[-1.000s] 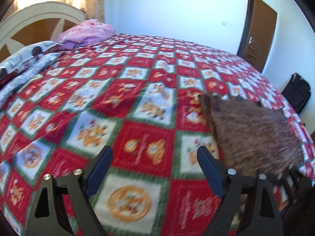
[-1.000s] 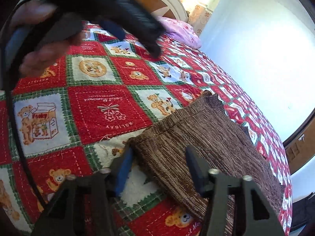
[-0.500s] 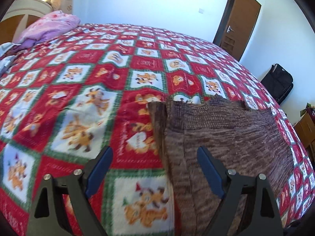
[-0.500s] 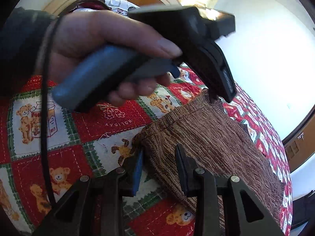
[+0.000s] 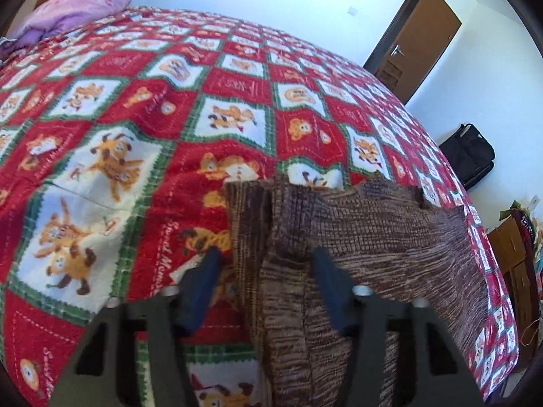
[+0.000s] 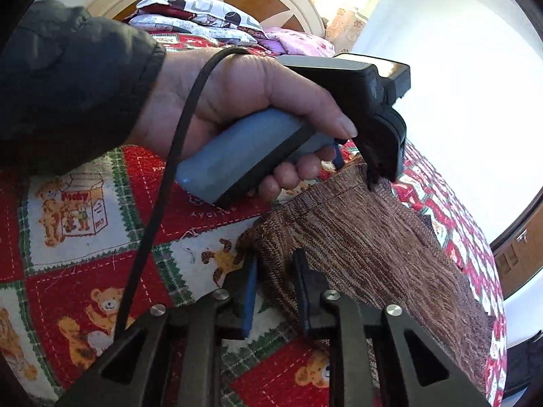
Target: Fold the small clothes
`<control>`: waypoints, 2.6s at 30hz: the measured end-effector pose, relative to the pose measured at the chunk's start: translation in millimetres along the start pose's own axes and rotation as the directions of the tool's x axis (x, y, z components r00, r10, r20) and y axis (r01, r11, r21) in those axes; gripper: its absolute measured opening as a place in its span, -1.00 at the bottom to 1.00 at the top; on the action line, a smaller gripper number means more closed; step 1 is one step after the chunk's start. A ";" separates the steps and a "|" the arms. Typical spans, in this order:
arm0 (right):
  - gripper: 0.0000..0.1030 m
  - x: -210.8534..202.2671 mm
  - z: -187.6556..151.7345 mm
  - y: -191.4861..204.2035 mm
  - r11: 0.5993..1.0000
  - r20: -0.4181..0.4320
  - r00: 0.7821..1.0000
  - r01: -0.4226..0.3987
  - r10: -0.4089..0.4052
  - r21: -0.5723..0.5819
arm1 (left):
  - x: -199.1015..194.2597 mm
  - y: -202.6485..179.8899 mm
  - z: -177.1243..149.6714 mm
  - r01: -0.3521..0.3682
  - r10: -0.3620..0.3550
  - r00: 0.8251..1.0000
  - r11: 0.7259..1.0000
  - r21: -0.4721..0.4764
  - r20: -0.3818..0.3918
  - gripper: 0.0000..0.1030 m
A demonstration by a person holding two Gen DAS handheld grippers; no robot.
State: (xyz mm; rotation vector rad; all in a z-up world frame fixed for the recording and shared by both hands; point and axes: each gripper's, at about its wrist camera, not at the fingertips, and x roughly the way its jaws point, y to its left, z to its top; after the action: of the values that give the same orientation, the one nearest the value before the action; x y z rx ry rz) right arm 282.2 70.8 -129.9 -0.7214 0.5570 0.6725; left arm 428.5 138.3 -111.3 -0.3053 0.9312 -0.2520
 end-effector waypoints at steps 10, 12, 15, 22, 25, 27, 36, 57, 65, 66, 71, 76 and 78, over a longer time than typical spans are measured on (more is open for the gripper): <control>-0.92 -36.8 -10.7 -40.4 0.987 0.069 0.997 0.034 -0.045 0.156 | -20.2 -8.0 11.2 0.069 -0.067 0.996 0.997 -0.034 0.056 -0.82; -0.97 -46.1 -13.7 -52.4 0.981 0.084 0.994 0.046 -0.063 0.187 | -23.6 -11.6 14.2 0.080 -0.077 0.995 0.996 -0.042 0.065 -0.83; -1.00 -56.7 -18.9 -63.6 0.975 0.096 0.992 0.055 -0.078 0.217 | -29.1 -22.5 18.8 0.099 -0.096 0.992 0.994 -0.037 0.085 -0.83; -0.94 -40.9 -37.8 -76.2 0.975 0.043 0.999 -0.025 0.016 0.220 | -37.4 -50.6 24.7 0.080 -0.083 0.993 0.996 0.038 0.082 -0.83; 0.49 -31.4 -41.5 -54.4 0.991 0.002 0.999 -0.036 0.037 0.128 | -34.9 -46.6 22.9 0.049 -0.053 0.996 0.997 0.056 0.065 -0.83; 0.50 -27.3 -42.0 -46.5 0.993 0.011 0.999 -0.050 0.049 0.110 | -33.2 -37.2 21.2 0.038 -0.041 0.998 0.998 0.047 0.055 -0.83; 0.11 6.0 -12.8 -18.1 0.998 -0.016 0.998 0.059 -0.060 -0.037 | -23.9 -7.5 15.5 0.080 -0.080 0.996 0.997 -0.003 0.037 -0.83; -0.86 -68.8 -29.2 -102.5 0.959 0.122 0.971 0.174 -0.205 0.223 | -56.7 -69.0 37.5 0.257 -0.259 0.957 0.966 0.034 0.134 -0.83; -0.86 -104.4 -77.2 -162.6 0.884 0.112 0.957 0.197 -0.267 0.425 | -47.1 -149.5 47.8 0.299 -0.312 0.941 0.948 0.109 0.130 -0.83; -0.86 -105.6 -82.4 -169.4 0.873 0.107 0.957 0.196 -0.270 0.446 | -44.4 -156.5 48.6 0.299 -0.313 0.941 0.947 0.117 0.126 -0.83; -0.86 -115.5 -111.0 -194.1 0.824 0.075 0.955 0.206 -0.287 0.527 | -23.7 -199.3 48.2 0.314 -0.330 0.940 0.936 0.159 0.084 -0.83; -0.86 -119.1 -137.6 -210.3 0.783 0.035 0.957 0.215 -0.288 0.584 | -3.1 -234.2 45.6 0.323 -0.335 0.942 0.927 0.191 0.035 -0.84; -0.86 -119.7 -149.0 -217.1 0.761 0.013 0.958 0.219 -0.286 0.610 | 8.1 -249.6 43.5 0.326 -0.335 0.942 0.923 0.203 0.013 -0.84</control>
State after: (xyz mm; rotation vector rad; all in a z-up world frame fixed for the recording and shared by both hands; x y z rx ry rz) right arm 325.4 -205.3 -55.3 -0.1430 0.5237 0.2412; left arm 448.4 -89.7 -2.3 -0.2815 0.7968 -0.6429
